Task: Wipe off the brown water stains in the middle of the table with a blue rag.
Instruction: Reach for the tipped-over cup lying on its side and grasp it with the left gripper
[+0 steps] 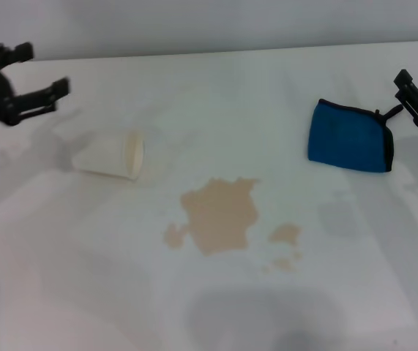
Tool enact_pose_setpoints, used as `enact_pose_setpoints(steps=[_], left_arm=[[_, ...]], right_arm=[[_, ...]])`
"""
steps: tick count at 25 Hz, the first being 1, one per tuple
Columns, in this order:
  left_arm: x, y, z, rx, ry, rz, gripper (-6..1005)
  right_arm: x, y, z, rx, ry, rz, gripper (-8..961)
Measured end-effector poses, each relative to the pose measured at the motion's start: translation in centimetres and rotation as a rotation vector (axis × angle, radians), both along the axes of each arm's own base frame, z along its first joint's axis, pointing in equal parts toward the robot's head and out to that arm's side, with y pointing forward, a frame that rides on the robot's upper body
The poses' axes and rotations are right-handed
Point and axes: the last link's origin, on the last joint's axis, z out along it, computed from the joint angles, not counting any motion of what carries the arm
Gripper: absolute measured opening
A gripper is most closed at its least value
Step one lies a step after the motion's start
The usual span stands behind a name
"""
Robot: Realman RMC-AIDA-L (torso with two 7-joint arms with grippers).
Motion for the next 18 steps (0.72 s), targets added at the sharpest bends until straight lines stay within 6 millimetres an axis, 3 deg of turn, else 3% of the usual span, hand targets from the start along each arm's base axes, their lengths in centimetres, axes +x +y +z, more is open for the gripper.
enact_pose_setpoints(steps=[8, 18], left_arm=[[0.1, 0.5, 4.8, -0.121, 0.318, -0.135, 887], [3.7, 3.4, 6.0, -0.107, 0.489, -0.312, 886]], right_arm=[[0.0, 0.6, -0.1, -0.013, -0.011, -0.009, 829], [0.5, 1.8, -0.4, -0.048, -0.033, -0.071, 830]])
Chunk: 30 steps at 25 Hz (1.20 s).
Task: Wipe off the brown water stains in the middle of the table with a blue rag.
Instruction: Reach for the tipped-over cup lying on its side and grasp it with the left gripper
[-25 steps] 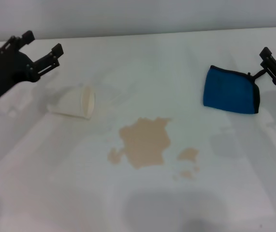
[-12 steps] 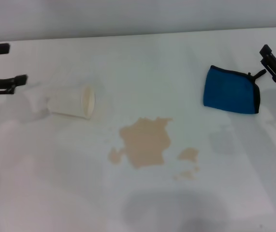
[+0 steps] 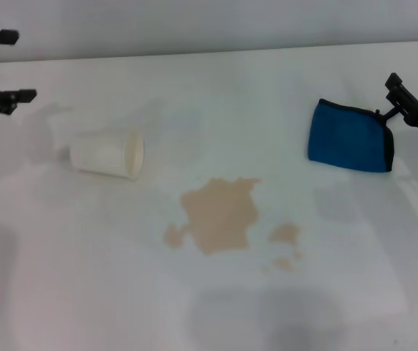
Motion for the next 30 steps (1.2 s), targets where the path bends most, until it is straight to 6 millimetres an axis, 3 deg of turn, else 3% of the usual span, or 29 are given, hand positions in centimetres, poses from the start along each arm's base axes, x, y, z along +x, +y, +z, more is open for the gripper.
enact_pose_setpoints(steps=[6, 14, 25, 30], left_arm=[[2.0, 1.5, -1.7, -0.081, 0.167, -0.038, 886], [2.8, 2.4, -4.1, -0.106, 0.32, -0.083, 886], [1.8, 2.1, -8.4, -0.132, 0.418, -0.093, 885], [1.5, 1.8, -8.8, -0.14, 0.42, -0.089, 885]], right_arm=[[0.1, 0.7, -0.1, -0.016, -0.011, -0.022, 830], [0.1, 0.6, 0.1, -0.008, -0.014, -0.017, 829], [0.1, 0.9, 0.1, -0.013, -0.016, -0.026, 830], [0.1, 1.0, 0.2, -0.011, -0.022, -0.026, 829]])
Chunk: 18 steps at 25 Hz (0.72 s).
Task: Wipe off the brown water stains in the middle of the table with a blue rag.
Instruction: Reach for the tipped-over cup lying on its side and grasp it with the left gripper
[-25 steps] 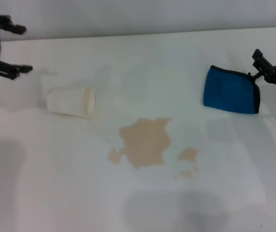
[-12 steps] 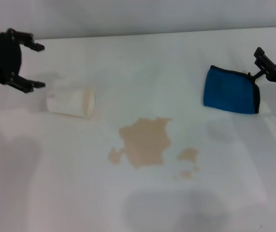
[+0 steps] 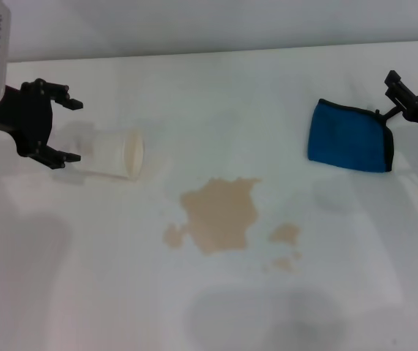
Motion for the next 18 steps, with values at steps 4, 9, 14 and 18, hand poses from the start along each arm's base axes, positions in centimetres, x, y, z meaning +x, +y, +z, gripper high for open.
enact_pose_setpoints(steps=[4, 9, 14, 18], left_arm=[[0.0, -0.1, -0.3, -0.003, -0.007, 0.001, 885], [-0.2, -0.1, -1.2, 0.001, -0.002, 0.002, 885], [-0.5, -0.1, -2.2, 0.007, 0.005, -0.001, 884], [-0.6, -0.2, -2.8, 0.012, 0.009, -0.002, 884]], right_arm=[[-0.1, 0.1, 0.0, 0.001, -0.001, 0.002, 829], [-0.1, 0.1, 0.0, 0.001, 0.0, 0.004, 829], [-0.2, 0.2, 0.0, 0.001, 0.0, 0.006, 829], [-0.3, 0.3, -0.1, 0.0, 0.001, 0.008, 830]])
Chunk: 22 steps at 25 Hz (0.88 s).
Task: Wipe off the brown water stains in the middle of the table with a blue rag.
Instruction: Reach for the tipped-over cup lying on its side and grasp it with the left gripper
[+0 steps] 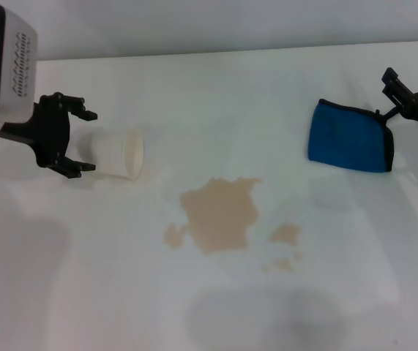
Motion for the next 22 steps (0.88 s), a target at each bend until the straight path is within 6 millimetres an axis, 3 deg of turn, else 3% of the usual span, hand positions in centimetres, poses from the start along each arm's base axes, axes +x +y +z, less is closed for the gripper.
enact_pose_setpoints(steps=[13, 22], left_arm=[[-1.3, -0.6, -1.9, 0.027, 0.011, 0.003, 885], [-1.1, -0.6, -2.3, 0.032, -0.004, -0.007, 883]], right_arm=[[0.0, 0.0, -0.1, -0.003, 0.001, 0.0, 830], [-0.1, 0.0, -0.1, -0.004, 0.002, 0.007, 829]])
